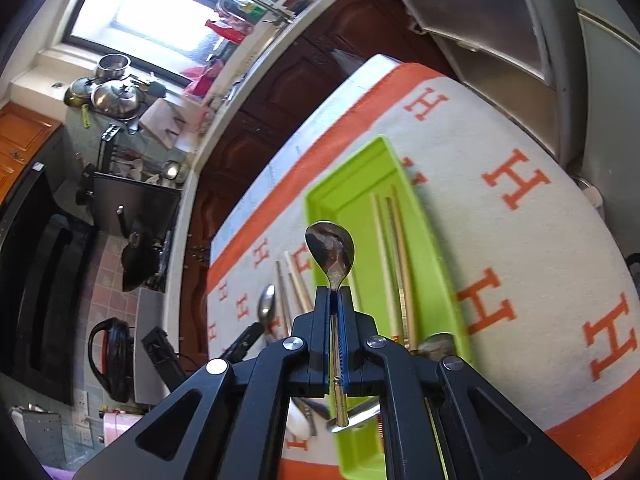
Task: Organize utensils
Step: 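Grasp a metal spoon by its handle with the right gripper while the left gripper grasps another spoon, then carry the spoons to the green tray and open the right gripper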
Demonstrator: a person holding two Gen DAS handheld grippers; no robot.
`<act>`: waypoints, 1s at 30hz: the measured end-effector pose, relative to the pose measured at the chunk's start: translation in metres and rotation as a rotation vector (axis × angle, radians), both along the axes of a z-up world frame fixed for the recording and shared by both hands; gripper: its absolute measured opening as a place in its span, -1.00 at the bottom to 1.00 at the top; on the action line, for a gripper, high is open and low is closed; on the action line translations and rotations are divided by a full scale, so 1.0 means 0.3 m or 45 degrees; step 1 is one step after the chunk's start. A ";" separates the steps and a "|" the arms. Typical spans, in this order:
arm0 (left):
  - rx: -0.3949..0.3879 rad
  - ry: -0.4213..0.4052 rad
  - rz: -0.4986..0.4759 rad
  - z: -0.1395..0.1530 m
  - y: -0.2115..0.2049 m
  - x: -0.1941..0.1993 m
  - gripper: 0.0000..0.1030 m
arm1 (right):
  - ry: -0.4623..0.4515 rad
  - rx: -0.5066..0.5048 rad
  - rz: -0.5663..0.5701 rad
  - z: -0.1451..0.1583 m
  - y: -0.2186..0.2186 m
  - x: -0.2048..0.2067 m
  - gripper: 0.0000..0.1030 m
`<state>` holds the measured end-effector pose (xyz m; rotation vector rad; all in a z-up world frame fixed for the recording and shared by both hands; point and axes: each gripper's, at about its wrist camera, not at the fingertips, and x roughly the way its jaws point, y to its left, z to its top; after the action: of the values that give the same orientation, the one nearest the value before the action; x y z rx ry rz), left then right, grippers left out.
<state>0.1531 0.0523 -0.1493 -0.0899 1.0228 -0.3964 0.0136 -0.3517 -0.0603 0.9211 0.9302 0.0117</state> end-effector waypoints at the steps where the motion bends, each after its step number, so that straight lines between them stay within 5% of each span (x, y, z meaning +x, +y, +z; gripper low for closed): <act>1: -0.001 0.001 -0.002 -0.003 -0.003 0.002 -0.68 | 0.012 -0.013 0.001 -0.014 -0.001 0.001 -0.94; 13: -0.003 0.006 0.009 -0.015 -0.004 0.013 -0.71 | 0.147 -0.108 0.064 -0.137 0.017 0.072 -0.94; 30: -0.064 0.071 -0.010 -0.058 -0.050 0.063 -0.72 | 0.166 -0.140 0.063 -0.152 0.080 0.110 -0.93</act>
<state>0.1719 0.0372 -0.1667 -0.1426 1.0687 -0.4288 0.0466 -0.3277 -0.1059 0.8037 1.0643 -0.0579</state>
